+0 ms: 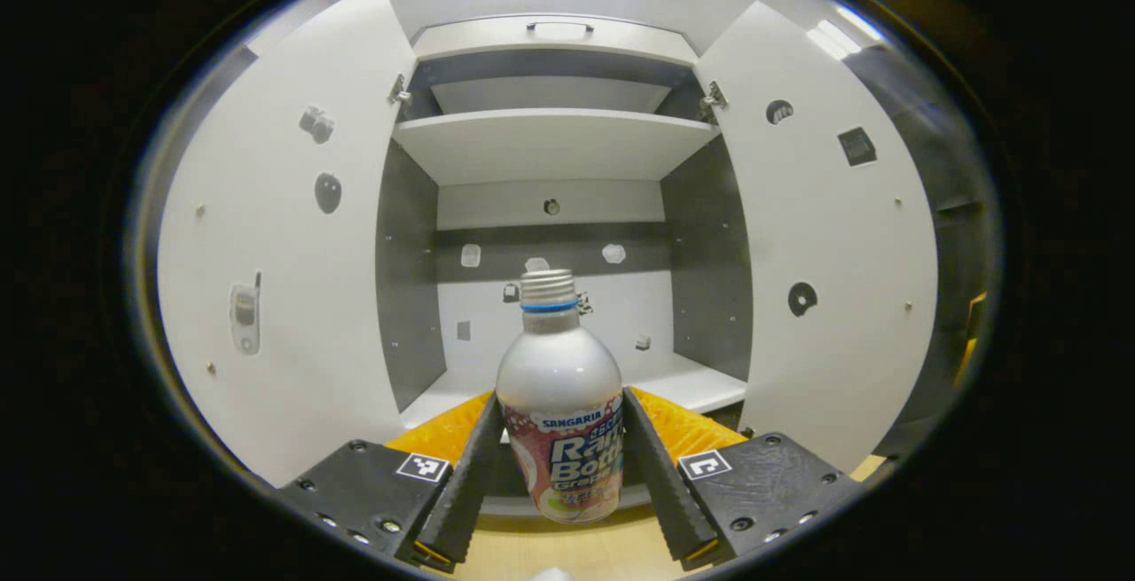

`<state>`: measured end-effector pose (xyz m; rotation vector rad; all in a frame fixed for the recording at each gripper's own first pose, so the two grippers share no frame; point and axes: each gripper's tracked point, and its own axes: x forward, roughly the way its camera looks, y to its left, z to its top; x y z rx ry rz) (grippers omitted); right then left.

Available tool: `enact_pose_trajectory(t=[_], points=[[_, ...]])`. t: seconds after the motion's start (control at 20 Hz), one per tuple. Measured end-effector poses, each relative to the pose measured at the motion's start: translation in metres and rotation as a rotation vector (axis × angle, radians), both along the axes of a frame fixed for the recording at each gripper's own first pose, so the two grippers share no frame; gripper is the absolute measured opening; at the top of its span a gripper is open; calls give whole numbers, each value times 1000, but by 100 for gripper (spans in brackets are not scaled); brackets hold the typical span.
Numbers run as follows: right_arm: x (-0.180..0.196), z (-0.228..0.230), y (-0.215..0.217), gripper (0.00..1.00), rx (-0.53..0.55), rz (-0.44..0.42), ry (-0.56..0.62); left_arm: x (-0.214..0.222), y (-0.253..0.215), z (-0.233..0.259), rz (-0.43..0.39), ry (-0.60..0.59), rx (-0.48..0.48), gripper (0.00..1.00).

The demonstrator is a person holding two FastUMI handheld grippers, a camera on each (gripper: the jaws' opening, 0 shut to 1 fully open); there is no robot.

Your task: Grasp the bottle in the cabinet with the left hand and place it on the coaster, then close the right door with the right hand and the left door with the left hand.

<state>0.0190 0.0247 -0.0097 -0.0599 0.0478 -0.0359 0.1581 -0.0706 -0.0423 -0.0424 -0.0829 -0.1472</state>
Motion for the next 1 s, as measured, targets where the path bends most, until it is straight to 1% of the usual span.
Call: enact_pose_trajectory(t=[0.05,0.25,0.3,0.35,0.4,0.6,0.65,0.7,0.85,1.0], points=[[1,-1,-1,100,1,0,2,-9,-2,-9,-8,-2,-2,79],[2,-11,-5,99,-1,-5,22,-39,-10,-54,-40,9,9,79],[3,-13,-7,100,-1,-7,26,-45,-12,-66,-50,19,17,82],[2,-14,-8,100,-2,-7,31,-49,-15,-78,-55,35,23,79],[1,-16,-8,100,-2,-6,33,-54,-16,-91,-59,48,24,79],[1,-18,-4,100,-3,16,39,-67,-21,-134,-80,73,-16,79],[0,-21,-4,99,-11,18,47,-70,-21,-144,-73,72,-9,83],[0,-22,-3,99,-18,23,57,-73,-21,-153,-75,71,-4,79],[-2,-26,-5,99,-26,18,78,-86,-28,-181,-101,75,-10,79],[-4,-26,-4,100,-31,26,88,-103,-37,-220,-128,130,18,79]])
